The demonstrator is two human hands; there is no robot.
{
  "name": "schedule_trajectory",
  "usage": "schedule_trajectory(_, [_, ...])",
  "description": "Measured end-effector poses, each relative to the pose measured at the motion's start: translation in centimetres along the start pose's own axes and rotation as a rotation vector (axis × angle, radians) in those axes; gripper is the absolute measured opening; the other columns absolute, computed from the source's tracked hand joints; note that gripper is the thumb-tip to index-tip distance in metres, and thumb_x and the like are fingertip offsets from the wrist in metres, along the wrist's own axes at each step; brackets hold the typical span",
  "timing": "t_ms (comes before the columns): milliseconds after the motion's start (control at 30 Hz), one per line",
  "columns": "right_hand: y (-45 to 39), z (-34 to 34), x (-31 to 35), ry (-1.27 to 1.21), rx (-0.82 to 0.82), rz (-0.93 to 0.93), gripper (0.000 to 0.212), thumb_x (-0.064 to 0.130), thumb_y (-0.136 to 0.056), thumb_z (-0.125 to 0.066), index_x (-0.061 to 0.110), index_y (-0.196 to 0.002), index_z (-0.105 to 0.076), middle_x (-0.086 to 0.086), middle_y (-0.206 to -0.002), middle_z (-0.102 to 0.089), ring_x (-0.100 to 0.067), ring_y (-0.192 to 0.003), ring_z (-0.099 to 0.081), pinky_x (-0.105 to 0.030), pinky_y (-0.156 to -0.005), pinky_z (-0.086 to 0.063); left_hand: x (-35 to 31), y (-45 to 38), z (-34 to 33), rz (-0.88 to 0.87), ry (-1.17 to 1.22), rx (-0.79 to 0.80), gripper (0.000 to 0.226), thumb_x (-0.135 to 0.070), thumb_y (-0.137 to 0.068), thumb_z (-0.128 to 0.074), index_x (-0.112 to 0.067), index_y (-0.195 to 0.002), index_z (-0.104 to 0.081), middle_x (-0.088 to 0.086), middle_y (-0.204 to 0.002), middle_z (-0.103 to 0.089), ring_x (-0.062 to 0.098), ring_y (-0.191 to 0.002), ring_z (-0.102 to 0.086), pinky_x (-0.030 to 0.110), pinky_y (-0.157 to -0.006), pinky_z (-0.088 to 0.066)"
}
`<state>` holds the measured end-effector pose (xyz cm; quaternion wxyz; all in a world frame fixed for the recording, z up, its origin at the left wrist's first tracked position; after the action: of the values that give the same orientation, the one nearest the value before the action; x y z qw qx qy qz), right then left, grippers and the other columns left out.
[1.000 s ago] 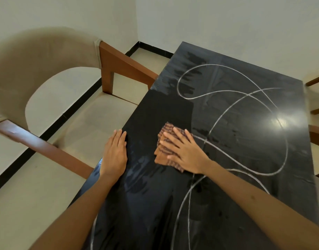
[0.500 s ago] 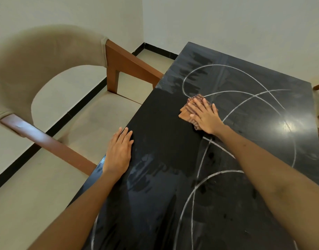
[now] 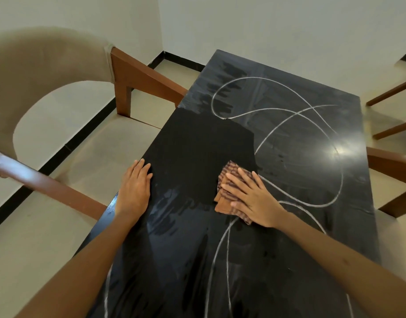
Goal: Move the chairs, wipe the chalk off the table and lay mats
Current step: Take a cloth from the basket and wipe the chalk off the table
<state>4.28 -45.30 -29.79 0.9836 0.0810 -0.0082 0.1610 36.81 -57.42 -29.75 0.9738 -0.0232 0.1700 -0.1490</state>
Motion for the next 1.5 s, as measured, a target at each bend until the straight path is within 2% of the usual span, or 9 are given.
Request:
schedule_trajectory(267, [-6.0,1.2,-8.1,-0.001,-0.065,-0.243,0.051,0.039,-0.104,-0.029,0.037,-0.148,-0.005,0.004,-0.162,-0.006,-0.023,-0.149,0.007,-0.044,-0.117,0.007,0.3,-0.2,-0.3,0.018,0.048,-0.012,0.039,-0.021,-0.101,-0.039,-0.003,-0.134,-0.051,0.014,-0.143,-0.046,0.030,-0.136,-0.037,0.044,-0.115,-0.029])
schedule_trajectory(500, [-10.3,1.6,-11.2,-0.101,-0.031,-0.438,0.054,0.038,-0.104,-0.028,0.033,-0.154,-0.009,0.005,-0.163,-0.001,-0.026,-0.149,0.007,-0.052,-0.117,0.004,0.7,0.0,-0.7,0.002,0.046,-0.043,0.038,-0.021,-0.101,-0.041,-0.003,-0.132,-0.052,0.014,-0.141,-0.049,0.030,-0.135,-0.038,0.044,-0.113,-0.031])
schedule_trajectory(633, [-7.9,1.8,-7.9,-0.118,-0.050,-0.412,0.054,0.041,-0.103,-0.030,0.034,-0.153,-0.011,0.006,-0.163,-0.002,-0.023,-0.150,0.007,-0.050,-0.117,0.005,0.5,0.2,-0.4,-0.030,0.028,-0.063,0.037,-0.020,-0.101,-0.040,-0.001,-0.130,-0.053,0.016,-0.138,-0.051,0.031,-0.135,-0.038,0.045,-0.112,-0.032])
schedule_trajectory(767, [-2.8,1.0,-1.9,-0.024,-0.029,-0.239,0.055,0.044,-0.103,-0.031,0.035,-0.150,-0.003,0.008,-0.161,0.002,-0.022,-0.149,0.009,-0.045,-0.117,0.007,0.2,0.8,0.2,-0.063,-0.025,-0.083,0.035,-0.014,-0.100,-0.042,0.003,-0.128,-0.055,0.019,-0.137,-0.050,0.035,-0.135,-0.037,0.046,-0.111,-0.032])
schedule_trajectory(900, [1.9,-0.4,3.2,-0.009,-0.012,-0.067,0.053,0.050,-0.101,-0.020,0.035,-0.151,-0.013,0.011,-0.159,-0.001,-0.022,-0.149,0.008,-0.046,-0.119,0.006,-0.4,2.9,1.5,-0.047,-0.022,-0.084,0.033,-0.012,-0.100,-0.044,0.003,-0.127,-0.056,0.021,-0.138,-0.050,0.036,-0.136,-0.037,0.047,-0.111,-0.031])
schedule_trajectory(1000, [2.7,-0.5,4.3,-0.006,0.003,-0.089,0.050,0.047,-0.103,-0.024,0.040,-0.149,-0.004,0.011,-0.160,-0.001,-0.019,-0.148,0.015,-0.044,-0.119,0.010,0.3,6.8,2.6,-0.016,0.009,-0.122,0.030,-0.009,-0.097,-0.050,0.003,-0.123,-0.059,0.021,-0.133,-0.054,0.037,-0.132,-0.043,0.050,-0.107,-0.036])
schedule_trajectory(1267, [-8.6,1.6,11.6,-0.077,-0.001,-0.018,0.051,0.044,-0.104,-0.027,0.037,-0.153,-0.014,0.010,-0.163,-0.002,-0.022,-0.149,0.012,-0.050,-0.117,0.009,5.6,16.7,3.9,0.036,-0.125,-0.101,0.025,-0.007,-0.091,-0.060,-0.004,-0.116,-0.063,0.013,-0.128,-0.058,0.034,-0.126,-0.046,0.045,-0.100,-0.041])
schedule_trajectory(1433, [-17.7,2.2,17.4,-0.131,0.022,-0.017,0.053,0.047,-0.103,-0.022,0.036,-0.153,-0.011,0.009,-0.163,0.000,-0.026,-0.149,0.013,-0.055,-0.116,0.007,6.9,19.0,4.7,0.147,-0.158,-0.178,0.036,-0.019,-0.095,-0.037,-0.006,-0.115,-0.065,0.011,-0.121,-0.061,0.030,-0.113,-0.051,0.043,-0.094,-0.043])
schedule_trajectory(1500, [-19.0,2.2,18.2,-0.126,0.038,-0.029,0.054,0.050,-0.103,-0.019,0.036,-0.154,-0.010,0.007,-0.163,0.002,-0.028,-0.148,0.014,-0.056,-0.115,0.008,6.9,20.1,4.6,0.220,-0.153,-0.191,0.030,-0.015,-0.097,-0.043,-0.006,-0.117,-0.064,0.010,-0.119,-0.061,0.029,-0.110,-0.051,0.042,-0.093,-0.043])
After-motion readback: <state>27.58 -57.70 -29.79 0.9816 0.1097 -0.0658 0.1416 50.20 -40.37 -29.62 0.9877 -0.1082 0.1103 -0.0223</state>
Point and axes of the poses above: each hand's wrist, its own y-axis away from the middle knuckle, its own z-axis out of the back of the hand, x = y × z, the point moved 1 cm from there along -y, towards the middle knuckle
